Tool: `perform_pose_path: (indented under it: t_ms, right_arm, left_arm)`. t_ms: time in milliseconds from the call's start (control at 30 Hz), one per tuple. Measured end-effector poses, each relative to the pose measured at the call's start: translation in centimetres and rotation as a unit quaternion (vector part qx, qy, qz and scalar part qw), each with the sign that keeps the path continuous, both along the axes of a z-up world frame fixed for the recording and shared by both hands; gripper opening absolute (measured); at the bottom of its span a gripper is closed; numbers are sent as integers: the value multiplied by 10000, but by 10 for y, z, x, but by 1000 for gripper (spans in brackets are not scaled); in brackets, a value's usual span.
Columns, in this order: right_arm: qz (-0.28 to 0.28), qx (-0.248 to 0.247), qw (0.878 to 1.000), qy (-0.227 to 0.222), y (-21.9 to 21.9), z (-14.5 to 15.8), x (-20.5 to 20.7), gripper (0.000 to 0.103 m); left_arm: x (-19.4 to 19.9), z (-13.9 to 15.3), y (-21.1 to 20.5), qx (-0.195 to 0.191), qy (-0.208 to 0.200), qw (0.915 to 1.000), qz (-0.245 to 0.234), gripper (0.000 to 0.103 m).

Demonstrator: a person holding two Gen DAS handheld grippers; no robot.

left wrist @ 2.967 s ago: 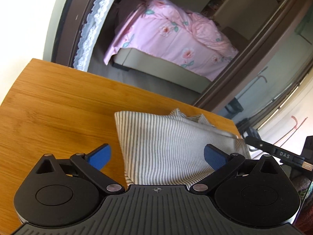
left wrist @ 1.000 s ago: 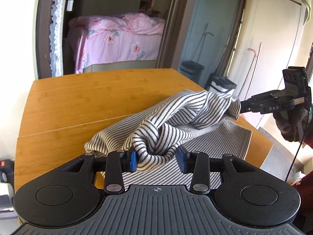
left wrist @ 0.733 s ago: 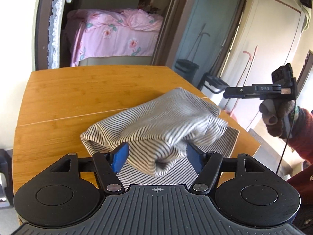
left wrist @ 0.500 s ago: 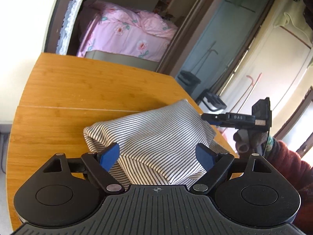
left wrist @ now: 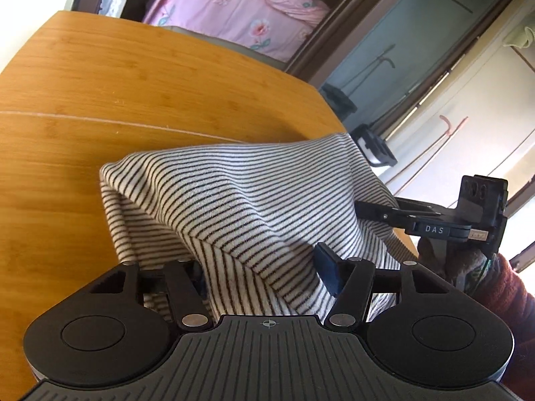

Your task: Fold clothes

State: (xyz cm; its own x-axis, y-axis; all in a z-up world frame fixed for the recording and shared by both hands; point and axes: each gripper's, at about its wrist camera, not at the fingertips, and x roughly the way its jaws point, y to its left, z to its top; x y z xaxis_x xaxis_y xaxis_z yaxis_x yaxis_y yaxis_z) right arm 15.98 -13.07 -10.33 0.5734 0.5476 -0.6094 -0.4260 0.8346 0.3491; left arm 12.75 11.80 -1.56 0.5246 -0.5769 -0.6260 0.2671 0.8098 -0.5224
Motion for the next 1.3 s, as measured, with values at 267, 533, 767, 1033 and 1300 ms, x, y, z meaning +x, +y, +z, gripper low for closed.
perform_pose_path:
  t_ms: [267, 533, 767, 1033, 1300]
  right_arm:
    - [-332, 613, 9973, -235, -2, 22, 49, 19]
    - [-203, 667, 9962, -523, -19, 45, 25, 19]
    - [-371, 137, 9990, -215, -14, -4, 11, 24]
    - [-330, -212, 9983, -436, -5, -5, 1, 67]
    - [-223, -536, 9954, -764, 14, 7, -8, 103]
  left_arm:
    - [70, 34, 9, 289, -654, 9958, 580, 39]
    - [40, 66, -2, 332, -1158, 9926, 179, 39]
    - [29, 17, 5, 542, -657, 9959, 320, 42]
    - [1, 32, 25, 930, -992, 9878, 759, 67]
    - [-34, 65, 12, 138, -1307, 9909, 293, 83]
